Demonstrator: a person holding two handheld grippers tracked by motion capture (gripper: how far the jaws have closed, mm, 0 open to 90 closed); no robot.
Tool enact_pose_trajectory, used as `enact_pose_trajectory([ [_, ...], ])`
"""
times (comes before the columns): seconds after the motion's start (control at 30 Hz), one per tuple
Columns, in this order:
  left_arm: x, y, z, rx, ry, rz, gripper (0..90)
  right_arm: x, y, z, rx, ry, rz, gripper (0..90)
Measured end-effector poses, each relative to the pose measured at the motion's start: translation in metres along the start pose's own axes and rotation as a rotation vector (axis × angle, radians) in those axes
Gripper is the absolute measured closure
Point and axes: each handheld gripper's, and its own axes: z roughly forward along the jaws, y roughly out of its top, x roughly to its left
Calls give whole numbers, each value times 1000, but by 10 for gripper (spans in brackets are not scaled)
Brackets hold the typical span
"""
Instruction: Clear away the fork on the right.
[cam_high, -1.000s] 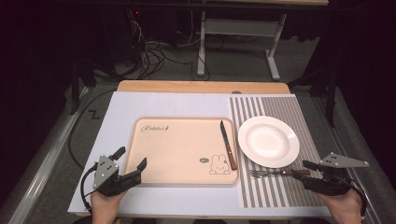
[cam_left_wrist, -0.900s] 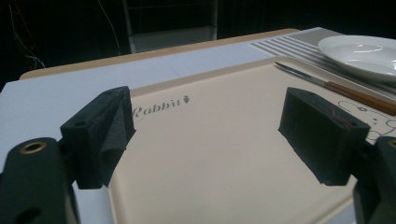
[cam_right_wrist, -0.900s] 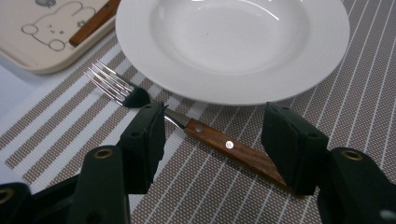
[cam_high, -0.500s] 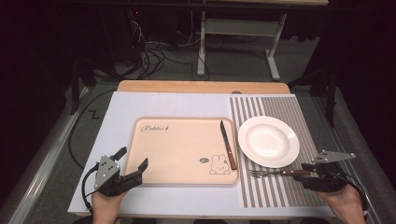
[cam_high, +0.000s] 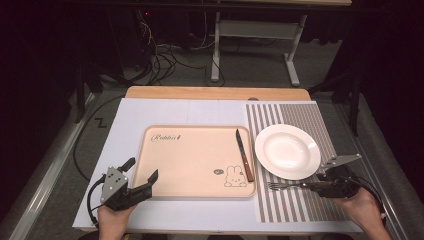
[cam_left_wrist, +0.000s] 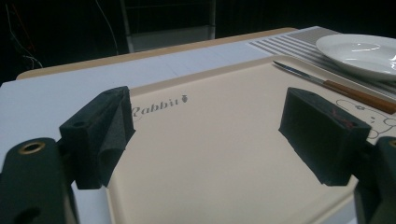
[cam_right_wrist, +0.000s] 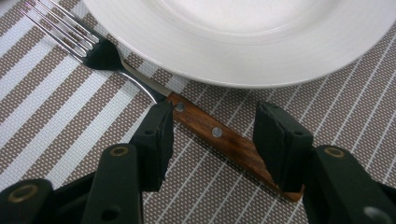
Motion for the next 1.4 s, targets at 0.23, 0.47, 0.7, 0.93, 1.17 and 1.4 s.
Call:
enact_pose_trajectory([
  [0.23,2,0,-1,-2,5,-7,184,0,10,11,58,16,-40,519],
  [0.47,1,1,-1,-8,-1,2,187,0,12,17,97,24,-63,514],
  [0.7,1,0,-2,-4,-2,-5,187,4,8,17,97,39,-77,533],
  [0.93,1,0,0,4,-1,-3,187,7,4,16,93,49,-82,566],
  [1.17,1,0,0,3,-1,-3,187,13,-1,13,92,76,-99,623],
  [1.4,2,0,0,2,4,-5,187,24,-3,14,107,86,-146,690],
])
